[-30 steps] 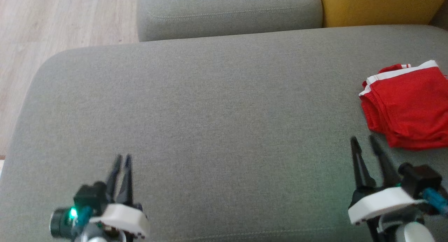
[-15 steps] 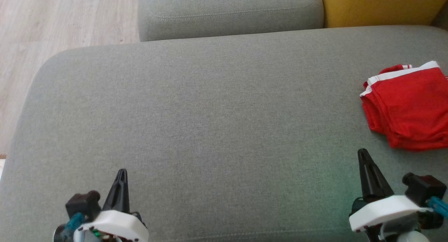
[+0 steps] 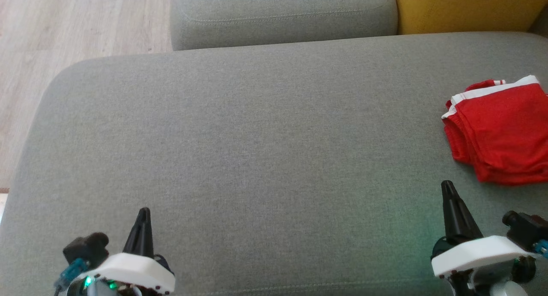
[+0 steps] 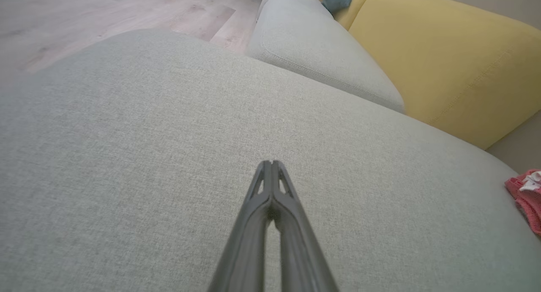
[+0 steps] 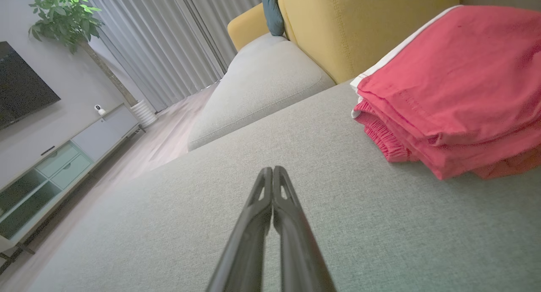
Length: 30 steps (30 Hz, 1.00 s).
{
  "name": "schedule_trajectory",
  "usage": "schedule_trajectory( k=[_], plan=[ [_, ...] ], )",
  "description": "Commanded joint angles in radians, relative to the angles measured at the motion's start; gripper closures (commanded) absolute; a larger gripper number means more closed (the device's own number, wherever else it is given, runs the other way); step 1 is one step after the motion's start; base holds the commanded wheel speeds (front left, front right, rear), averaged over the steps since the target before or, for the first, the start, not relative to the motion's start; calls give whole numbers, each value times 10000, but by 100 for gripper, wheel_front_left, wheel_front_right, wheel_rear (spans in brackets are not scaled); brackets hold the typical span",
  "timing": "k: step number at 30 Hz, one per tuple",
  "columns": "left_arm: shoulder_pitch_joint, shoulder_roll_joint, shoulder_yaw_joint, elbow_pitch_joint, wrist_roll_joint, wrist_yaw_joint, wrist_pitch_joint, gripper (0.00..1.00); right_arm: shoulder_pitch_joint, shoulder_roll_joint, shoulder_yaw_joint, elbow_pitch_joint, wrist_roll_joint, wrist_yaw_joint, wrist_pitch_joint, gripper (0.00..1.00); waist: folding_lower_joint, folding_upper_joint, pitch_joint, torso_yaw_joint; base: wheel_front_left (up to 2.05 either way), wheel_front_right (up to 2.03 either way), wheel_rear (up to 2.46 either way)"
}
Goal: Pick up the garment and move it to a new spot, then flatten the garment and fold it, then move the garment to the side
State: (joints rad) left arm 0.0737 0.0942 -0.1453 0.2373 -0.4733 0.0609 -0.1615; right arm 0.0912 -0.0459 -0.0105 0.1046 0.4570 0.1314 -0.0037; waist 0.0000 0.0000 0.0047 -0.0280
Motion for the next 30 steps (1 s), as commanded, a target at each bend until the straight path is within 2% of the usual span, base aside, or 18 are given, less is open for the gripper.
schedule_trajectory(
  k=[1, 30],
  plan=[
    [-610, 53, 267, -263, -334, -112, 71, 100, -532, -165, -21, -272, 389, -2, 0, 100, 0, 0, 0, 5, 0, 0, 0],
    [-965, -91, 951, -162, -3564, -641, 859, 100, -946, -250, -150, 209, 3793, -3, 208, 100, 0, 0, -4, 86, 0, 0, 0]
  ],
)
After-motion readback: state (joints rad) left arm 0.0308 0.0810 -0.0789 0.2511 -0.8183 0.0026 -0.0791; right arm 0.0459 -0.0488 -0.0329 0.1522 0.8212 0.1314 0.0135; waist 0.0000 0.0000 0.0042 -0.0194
